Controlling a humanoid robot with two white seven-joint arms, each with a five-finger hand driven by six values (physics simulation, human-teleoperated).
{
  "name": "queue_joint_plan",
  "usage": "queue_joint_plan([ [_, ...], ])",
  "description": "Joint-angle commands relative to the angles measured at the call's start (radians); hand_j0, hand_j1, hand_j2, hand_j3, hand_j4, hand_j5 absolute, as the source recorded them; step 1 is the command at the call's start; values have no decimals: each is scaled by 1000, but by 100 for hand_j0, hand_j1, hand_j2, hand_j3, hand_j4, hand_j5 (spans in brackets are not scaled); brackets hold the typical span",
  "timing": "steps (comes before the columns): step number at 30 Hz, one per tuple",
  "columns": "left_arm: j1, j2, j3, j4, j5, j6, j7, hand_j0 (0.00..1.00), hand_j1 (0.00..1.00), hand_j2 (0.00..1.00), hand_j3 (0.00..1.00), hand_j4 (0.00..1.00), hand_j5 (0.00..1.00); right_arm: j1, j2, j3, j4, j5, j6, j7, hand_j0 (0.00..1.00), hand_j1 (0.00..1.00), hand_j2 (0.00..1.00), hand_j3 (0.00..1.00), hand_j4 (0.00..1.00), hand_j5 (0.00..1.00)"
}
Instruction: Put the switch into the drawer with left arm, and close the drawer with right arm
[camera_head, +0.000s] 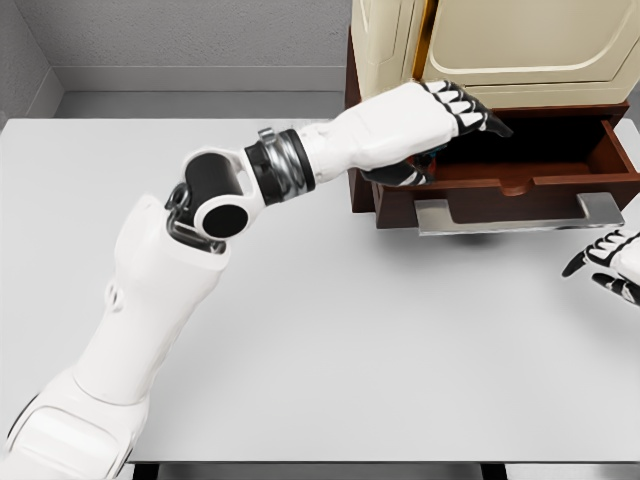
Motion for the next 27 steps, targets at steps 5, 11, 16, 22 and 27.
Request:
queue_joint_plan([
  [5,49,0,7,-161,52,-12,1,100,100,100,100,100,100,0,-1,-5,-2,-7,1,0,54,54,54,54,54,54],
  [11,61,67,29,-161,293,-130,1,100,100,100,100,100,100,-12,2,-5,-3,-8,1,0,54,54,54,54,54,54],
  [16,141,265,161,-161,561,-136,1,100,100,100,100,100,100,-23,2,-5,3,-8,1,0,54,54,54,54,54,54],
  [22,276,537,219,-161,882,-224,1,100,100,100,100,100,100,-43,4,-2,26,-5,1,1,54,54,54,54,54,54],
  [27,319,577,224,-161,918,-224,1,100,100,100,100,100,100,-54,1,-2,40,-5,1,1,54,54,54,54,54,54],
])
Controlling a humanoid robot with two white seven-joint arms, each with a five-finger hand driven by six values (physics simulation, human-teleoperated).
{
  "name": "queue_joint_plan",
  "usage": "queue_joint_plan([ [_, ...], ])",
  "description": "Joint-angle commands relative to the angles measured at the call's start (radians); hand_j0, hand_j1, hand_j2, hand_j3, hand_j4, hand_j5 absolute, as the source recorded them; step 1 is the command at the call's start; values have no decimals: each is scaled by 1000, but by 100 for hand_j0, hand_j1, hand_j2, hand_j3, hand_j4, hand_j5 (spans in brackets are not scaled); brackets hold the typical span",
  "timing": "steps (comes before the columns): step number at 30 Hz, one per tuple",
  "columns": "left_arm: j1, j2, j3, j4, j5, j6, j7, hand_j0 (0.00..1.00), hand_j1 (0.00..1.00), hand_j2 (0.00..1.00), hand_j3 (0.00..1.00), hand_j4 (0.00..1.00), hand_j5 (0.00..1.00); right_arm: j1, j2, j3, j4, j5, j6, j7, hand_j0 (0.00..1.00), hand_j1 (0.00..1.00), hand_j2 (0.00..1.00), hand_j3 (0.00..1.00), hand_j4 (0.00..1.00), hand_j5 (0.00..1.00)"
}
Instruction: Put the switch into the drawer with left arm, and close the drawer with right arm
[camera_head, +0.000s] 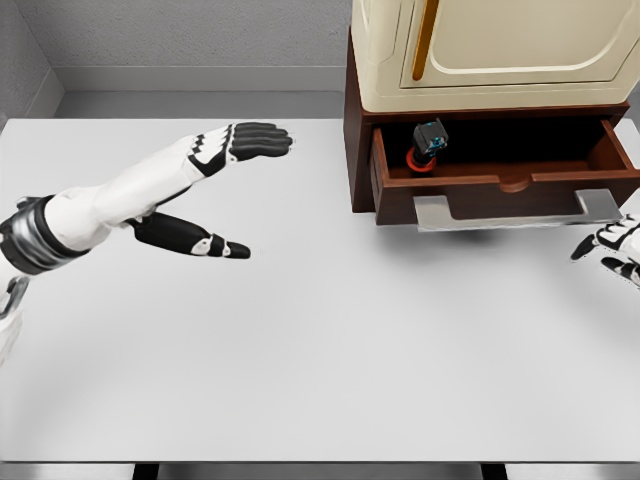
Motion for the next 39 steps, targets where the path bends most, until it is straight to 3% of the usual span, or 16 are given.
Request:
queue_joint_plan([
  [1,0,27,6,-1,36,0,1,100,100,100,100,100,100,0,-3,-2,9,-19,5,-5,54,54,54,54,54,54],
  [4,11,87,6,13,109,0,1,100,100,100,100,100,100,-3,-6,-2,12,-21,5,-5,55,55,55,55,55,55],
  [6,54,245,3,25,246,0,1,100,100,100,100,100,100,11,-4,-4,5,-23,5,-5,55,55,55,55,55,55],
  [8,90,265,3,65,249,0,1,100,100,100,100,100,100,17,-9,-7,5,-23,5,-7,57,57,57,57,57,57],
  [10,106,256,39,114,238,0,1,100,100,100,100,100,100,17,-7,-7,5,-24,5,-8,57,57,57,57,57,57],
  [14,235,247,48,231,228,0,1,100,100,100,100,100,100,-2,-4,-5,5,-24,5,-8,56,56,56,56,56,56],
  [18,250,182,60,280,235,0,1,100,100,100,100,100,100,-5,-4,-5,9,-23,5,-8,56,56,56,56,56,56],
  [20,271,115,155,315,229,0,1,100,100,100,100,100,100,-5,-3,-5,12,-23,5,-8,56,56,56,56,56,56],
  [23,273,75,195,337,220,0,1,100,100,100,100,100,100,-19,-6,-2,25,-23,5,-7,57,57,57,57,57,57],
  [33,276,47,197,343,218,0,1,100,100,100,100,100,100,-3,-17,-5,15,-26,5,-8,57,57,57,57,57,57],
  [39,278,44,195,340,218,0,1,100,100,100,100,100,100,-29,-7,-4,35,-44,5,-8,57,57,57,57,57,57],
])
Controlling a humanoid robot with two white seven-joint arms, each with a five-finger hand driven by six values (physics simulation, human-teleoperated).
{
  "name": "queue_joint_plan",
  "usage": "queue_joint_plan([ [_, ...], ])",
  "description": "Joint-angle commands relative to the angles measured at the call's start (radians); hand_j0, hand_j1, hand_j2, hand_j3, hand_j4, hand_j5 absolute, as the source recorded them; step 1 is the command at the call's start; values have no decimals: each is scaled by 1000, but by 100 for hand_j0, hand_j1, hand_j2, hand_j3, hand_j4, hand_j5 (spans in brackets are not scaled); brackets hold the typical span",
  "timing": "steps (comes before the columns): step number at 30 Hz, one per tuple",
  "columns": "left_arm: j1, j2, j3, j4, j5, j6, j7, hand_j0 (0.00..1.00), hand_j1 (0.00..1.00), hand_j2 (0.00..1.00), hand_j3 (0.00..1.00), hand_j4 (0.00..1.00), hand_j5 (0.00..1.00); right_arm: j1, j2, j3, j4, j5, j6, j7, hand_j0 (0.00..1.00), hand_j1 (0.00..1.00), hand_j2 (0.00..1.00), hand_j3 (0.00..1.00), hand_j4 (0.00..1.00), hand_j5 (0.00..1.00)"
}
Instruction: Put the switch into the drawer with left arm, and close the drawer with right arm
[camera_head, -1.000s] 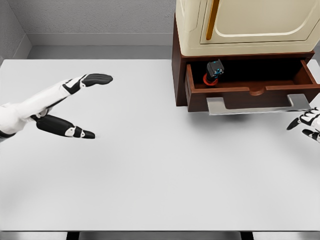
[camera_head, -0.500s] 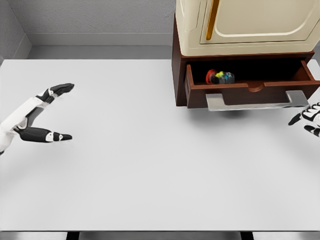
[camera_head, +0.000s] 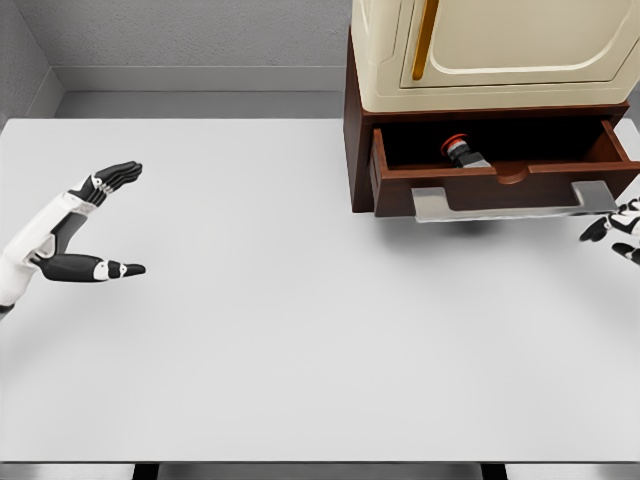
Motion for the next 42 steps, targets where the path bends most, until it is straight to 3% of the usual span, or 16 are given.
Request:
queue_joint_plan([
  [1,0,1,2,-1,8,2,0,100,100,100,100,100,100,0,3,-2,27,-10,2,1,57,57,57,57,57,57],
  [14,0,-22,28,-5,8,2,0,100,100,100,100,100,100,-29,43,8,64,13,2,7,57,57,57,57,57,57],
  [21,0,-22,28,-5,8,2,0,100,100,100,100,100,100,-198,86,150,163,24,2,7,57,57,57,57,57,57],
  [37,0,-24,28,-7,10,2,0,100,100,100,100,100,100,-247,99,181,225,25,2,7,58,58,58,58,58,58],
  [42,0,-24,29,-5,10,2,0,100,100,100,100,100,100,-311,112,235,266,27,2,9,58,58,58,58,58,58],
])
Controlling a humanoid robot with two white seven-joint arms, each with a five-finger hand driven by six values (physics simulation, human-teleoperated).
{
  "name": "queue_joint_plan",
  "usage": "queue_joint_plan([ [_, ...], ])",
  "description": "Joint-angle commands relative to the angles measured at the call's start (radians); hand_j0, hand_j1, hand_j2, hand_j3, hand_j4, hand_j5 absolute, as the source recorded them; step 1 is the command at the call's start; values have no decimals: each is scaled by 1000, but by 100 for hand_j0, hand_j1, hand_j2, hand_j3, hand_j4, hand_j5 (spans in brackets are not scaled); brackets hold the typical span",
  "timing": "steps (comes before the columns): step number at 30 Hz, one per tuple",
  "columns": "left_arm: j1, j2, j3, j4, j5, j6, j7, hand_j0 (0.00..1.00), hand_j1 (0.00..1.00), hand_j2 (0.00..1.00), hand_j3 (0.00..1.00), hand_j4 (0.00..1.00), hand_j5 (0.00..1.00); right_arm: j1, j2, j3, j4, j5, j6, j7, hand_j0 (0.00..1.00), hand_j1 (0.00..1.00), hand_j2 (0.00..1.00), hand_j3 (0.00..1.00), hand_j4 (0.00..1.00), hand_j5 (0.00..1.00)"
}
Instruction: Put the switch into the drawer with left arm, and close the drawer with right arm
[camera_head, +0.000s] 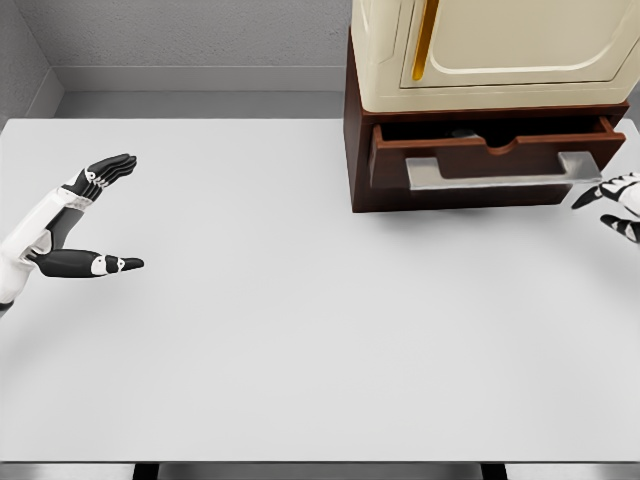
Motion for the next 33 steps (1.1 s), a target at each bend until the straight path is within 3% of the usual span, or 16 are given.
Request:
queue_joint_plan([
  [1,0,1,1,0,8,2,0,100,100,100,100,100,100,0,9,25,23,-13,2,-2,58,58,58,58,58,58],
  [11,0,-8,1,0,8,2,0,100,100,100,100,100,100,-104,47,88,89,-5,2,-4,59,59,59,59,59,59],
  [22,0,-8,2,8,8,2,0,100,100,100,100,100,100,-149,59,100,126,-5,2,-4,60,60,60,60,60,60],
  [28,2,-8,13,15,8,2,0,100,100,100,100,100,100,-130,27,97,120,-11,2,-9,62,62,62,62,62,62],
  [30,2,-8,12,14,8,2,0,100,100,100,100,100,100,-77,-60,93,110,-16,2,-9,62,62,62,62,62,62],
  [33,2,-8,13,14,8,2,0,100,100,100,100,100,100,-52,-99,88,98,-22,2,-9,63,63,63,63,63,63],
])
